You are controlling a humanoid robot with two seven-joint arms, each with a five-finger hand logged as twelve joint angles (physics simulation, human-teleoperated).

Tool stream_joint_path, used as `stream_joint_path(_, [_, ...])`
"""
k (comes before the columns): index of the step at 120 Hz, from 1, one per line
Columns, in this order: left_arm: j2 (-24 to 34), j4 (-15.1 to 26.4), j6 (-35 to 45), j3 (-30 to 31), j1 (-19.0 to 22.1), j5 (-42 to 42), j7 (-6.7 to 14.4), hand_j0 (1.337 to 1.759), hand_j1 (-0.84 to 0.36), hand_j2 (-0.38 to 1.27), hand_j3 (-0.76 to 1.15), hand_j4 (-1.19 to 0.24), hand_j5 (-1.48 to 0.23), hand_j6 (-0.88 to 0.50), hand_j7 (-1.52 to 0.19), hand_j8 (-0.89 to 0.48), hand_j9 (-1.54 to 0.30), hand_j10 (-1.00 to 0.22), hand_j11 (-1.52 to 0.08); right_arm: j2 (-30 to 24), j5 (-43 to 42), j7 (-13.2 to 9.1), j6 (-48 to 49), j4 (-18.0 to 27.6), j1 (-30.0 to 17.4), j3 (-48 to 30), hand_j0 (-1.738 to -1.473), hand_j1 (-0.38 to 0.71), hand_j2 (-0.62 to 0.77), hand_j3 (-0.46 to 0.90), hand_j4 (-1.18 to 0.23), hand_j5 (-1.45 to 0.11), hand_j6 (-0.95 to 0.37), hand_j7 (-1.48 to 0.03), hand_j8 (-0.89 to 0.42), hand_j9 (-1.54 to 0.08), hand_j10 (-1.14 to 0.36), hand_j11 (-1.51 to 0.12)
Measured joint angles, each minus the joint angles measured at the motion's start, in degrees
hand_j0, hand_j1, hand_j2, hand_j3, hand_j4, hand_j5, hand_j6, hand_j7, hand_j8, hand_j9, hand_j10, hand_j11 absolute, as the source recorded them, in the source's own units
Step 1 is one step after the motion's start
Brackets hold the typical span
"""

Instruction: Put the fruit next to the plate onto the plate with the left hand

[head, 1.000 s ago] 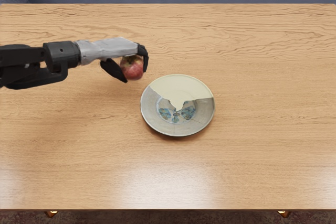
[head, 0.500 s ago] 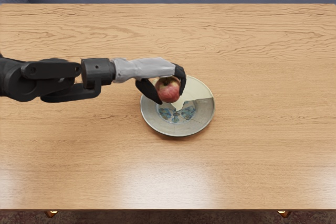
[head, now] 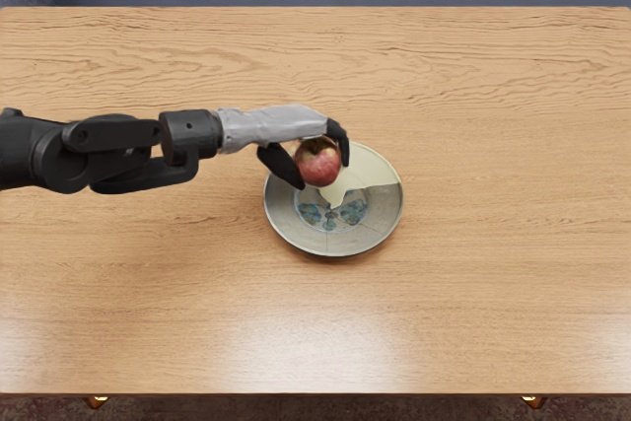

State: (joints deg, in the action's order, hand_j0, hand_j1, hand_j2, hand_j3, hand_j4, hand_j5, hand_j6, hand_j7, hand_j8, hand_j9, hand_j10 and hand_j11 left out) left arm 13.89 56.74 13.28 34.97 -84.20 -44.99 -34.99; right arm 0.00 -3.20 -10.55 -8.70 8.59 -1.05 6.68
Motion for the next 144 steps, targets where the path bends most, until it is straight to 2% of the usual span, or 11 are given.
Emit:
stream_joint_path(5, [-0.04, -0.07, -0.02, 0.00, 0.00, 0.50, 0.01, 1.655, -0.14, 0.09, 0.00, -0.50, -0.67, -0.39, -0.67, -0.39, -0.67, -0.49, -0.68, 0.00, -0.01, 0.00, 0.00, 0.00, 0.00, 0.00, -1.658, -0.35, 0.00, 0.00, 0.00, 0.00, 0.00, 0.00, 0.00, 0.00, 0.00, 0.00])
stream_joint_path(38, [-0.27, -0.19, -0.09, 0.31, 0.20, 5.71, -0.01, 1.657, 0.02, 0.06, 0.00, -0.30, -0.40, -0.27, -0.39, -0.27, -0.39, -0.30, -0.40, 0.00, 0.00, 0.00, 0.00, 0.01, 0.00, 0.00, -1.658, -0.35, 0.00, 0.00, 0.00, 0.00, 0.00, 0.00, 0.00, 0.00, 0.00, 0.00])
stream_joint_path(74, [3.15, -2.73, -0.05, 0.28, 3.15, 25.52, -0.01, 1.658, 0.19, 0.03, 0.00, -0.14, -0.18, -0.13, -0.18, -0.13, -0.18, -0.14, -0.18, 0.00, 0.00, 0.00, 0.00, 0.01, 0.00, 0.00, -1.658, -0.35, 0.00, 0.00, 0.00, 0.00, 0.00, 0.00, 0.00, 0.00, 0.00, 0.00])
stream_joint_path(96, [6.55, -5.87, 0.13, -5.82, 8.88, 32.14, -0.01, 1.658, 0.25, 0.02, 0.00, -0.09, -0.12, -0.09, -0.11, -0.09, -0.11, -0.09, -0.11, 0.00, 0.01, 0.00, 0.00, 0.01, 0.00, 0.00, -1.658, -0.35, 0.00, 0.00, 0.00, 0.00, 0.00, 0.00, 0.00, 0.00, 0.00, 0.00])
stream_joint_path(113, [8.86, -7.49, 0.32, -11.78, 14.73, 33.07, -0.01, 1.658, 0.29, 0.01, 0.00, -0.06, -0.07, -0.05, -0.07, -0.05, -0.07, -0.06, -0.07, 0.00, 0.02, 0.00, 0.00, 0.01, 0.00, 0.00, -1.658, -0.35, 0.00, 0.00, 0.00, 0.00, 0.00, 0.00, 0.00, 0.00, 0.00, 0.00])
stream_joint_path(125, [12.39, -7.85, 0.44, -13.60, 16.97, 33.17, -0.01, 1.658, 0.30, 0.01, 0.00, -0.04, -0.05, -0.04, -0.05, -0.04, -0.05, -0.04, -0.05, 0.00, 0.01, 0.00, 0.00, 0.02, 0.00, 0.00, -1.658, -0.35, 0.00, 0.00, 0.00, 0.00, 0.00, 0.00, 0.00, 0.00, 0.00, 0.00])
stream_joint_path(133, [14.01, -8.08, 0.50, -16.56, 21.25, 33.19, -0.01, 1.658, 0.31, 0.01, 0.00, -0.04, -0.05, -0.04, -0.05, -0.03, -0.05, -0.04, -0.05, 0.00, 0.01, 0.00, 0.00, 0.02, 0.00, 0.00, -1.658, -0.35, 0.00, 0.00, 0.00, 0.00, 0.00, 0.00, 0.00, 0.00, 0.00, 0.00])
stream_joint_path(144, [14.32, -9.26, 0.56, -20.22, 22.77, 33.20, -0.01, 1.658, 0.32, 0.01, 0.00, -0.03, -0.04, -0.03, -0.04, -0.03, -0.04, -0.03, -0.04, 0.00, 0.00, 0.00, 0.00, 0.02, 0.00, 0.00, -1.658, -0.35, 0.00, 0.00, 0.00, 0.00, 0.00, 0.00, 0.00, 0.00, 0.00, 0.00])
